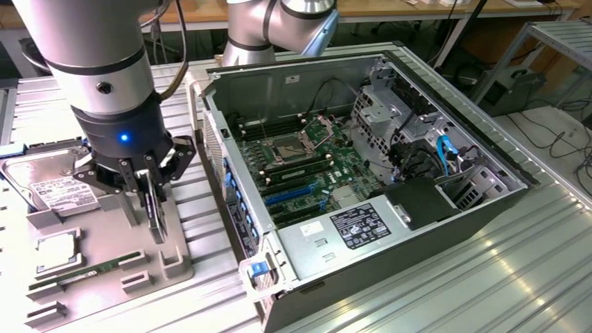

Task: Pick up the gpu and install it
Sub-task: 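Pick up the gpu and move the gpu toward the slot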

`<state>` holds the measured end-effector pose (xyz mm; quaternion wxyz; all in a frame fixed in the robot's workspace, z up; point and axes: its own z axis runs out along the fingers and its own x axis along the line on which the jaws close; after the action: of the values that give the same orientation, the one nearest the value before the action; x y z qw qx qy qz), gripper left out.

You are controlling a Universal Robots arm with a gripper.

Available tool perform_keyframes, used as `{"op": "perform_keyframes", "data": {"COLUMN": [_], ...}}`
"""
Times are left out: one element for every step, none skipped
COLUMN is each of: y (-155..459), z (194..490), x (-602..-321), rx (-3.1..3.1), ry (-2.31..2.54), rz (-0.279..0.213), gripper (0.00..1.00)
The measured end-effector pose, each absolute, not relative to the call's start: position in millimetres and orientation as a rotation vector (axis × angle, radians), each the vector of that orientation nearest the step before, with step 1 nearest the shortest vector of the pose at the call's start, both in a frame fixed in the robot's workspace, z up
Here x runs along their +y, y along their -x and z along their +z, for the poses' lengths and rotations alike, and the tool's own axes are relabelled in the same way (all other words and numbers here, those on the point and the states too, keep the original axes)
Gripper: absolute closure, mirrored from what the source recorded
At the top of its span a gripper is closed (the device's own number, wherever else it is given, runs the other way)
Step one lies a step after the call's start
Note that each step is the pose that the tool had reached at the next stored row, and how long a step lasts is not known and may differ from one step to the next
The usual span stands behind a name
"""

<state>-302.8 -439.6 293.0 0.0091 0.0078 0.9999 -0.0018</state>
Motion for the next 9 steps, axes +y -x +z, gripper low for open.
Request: {"op": "perform_keyframes", "data": {"y": [302.8, 302.9, 302.9, 302.9, 302.9, 302.8, 302.8, 302.9, 302.9], "z": [294.5, 296.8, 298.4, 300.8, 302.5, 304.1, 305.9, 308.3, 310.0], "x": [-439.6, -439.6, -439.6, -439.6, -439.6, -439.6, -439.6, -439.6, -439.6], "rx": [3.123, 3.123, 3.123, 3.123, 3.123, 3.123, 3.123, 3.123, 3.123], "ry": [-0.024, -0.025, -0.024, -0.024, -0.024, -0.024, -0.024, -0.024, -0.024], "rz": [-0.006, -0.006, -0.006, -0.006, -0.006, -0.005, -0.006, -0.006, -0.006], "gripper": [0.72, 0.72, 0.72, 0.72, 0.72, 0.72, 0.72, 0.72, 0.72]}}
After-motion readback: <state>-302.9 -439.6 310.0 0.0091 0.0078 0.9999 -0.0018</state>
